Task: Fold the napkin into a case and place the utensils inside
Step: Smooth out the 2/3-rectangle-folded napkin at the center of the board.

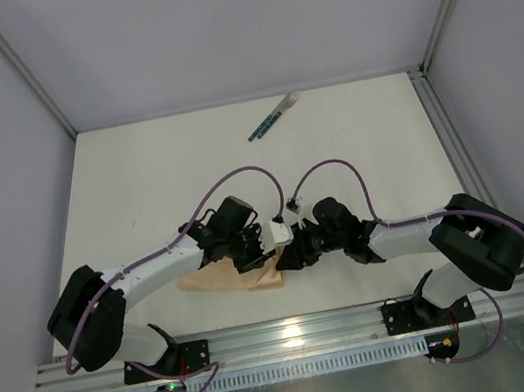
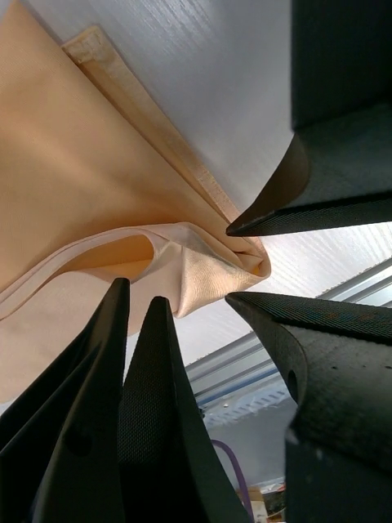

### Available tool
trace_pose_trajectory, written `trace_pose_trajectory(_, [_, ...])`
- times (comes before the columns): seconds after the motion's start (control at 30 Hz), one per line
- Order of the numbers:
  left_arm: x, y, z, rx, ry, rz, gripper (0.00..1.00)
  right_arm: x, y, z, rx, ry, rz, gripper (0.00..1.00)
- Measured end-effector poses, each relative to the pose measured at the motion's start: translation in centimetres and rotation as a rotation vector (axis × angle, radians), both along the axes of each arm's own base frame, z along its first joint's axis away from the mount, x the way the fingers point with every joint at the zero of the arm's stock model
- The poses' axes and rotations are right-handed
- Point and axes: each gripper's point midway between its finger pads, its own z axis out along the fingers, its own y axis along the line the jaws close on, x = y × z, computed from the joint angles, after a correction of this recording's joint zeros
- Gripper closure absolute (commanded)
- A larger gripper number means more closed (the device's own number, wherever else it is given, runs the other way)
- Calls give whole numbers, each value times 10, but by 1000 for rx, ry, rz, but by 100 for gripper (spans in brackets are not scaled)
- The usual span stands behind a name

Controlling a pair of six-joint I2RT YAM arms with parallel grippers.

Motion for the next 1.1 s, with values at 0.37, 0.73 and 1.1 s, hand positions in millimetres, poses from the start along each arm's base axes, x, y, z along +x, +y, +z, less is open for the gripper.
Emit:
trace_pose_trajectory(0.37, [9,0,-18,33,-16,16,85,4,6,-11,12,29,-17,80])
trace_pose_trajectory(0.73, [18,-4,-30,83,-4,-10,89,10,9,-20,42,61,-55,96])
trace_pose_trajectory(1.1, [25,-10,-36,126,21,-21,89,13,21,-26,99,73,-81,97])
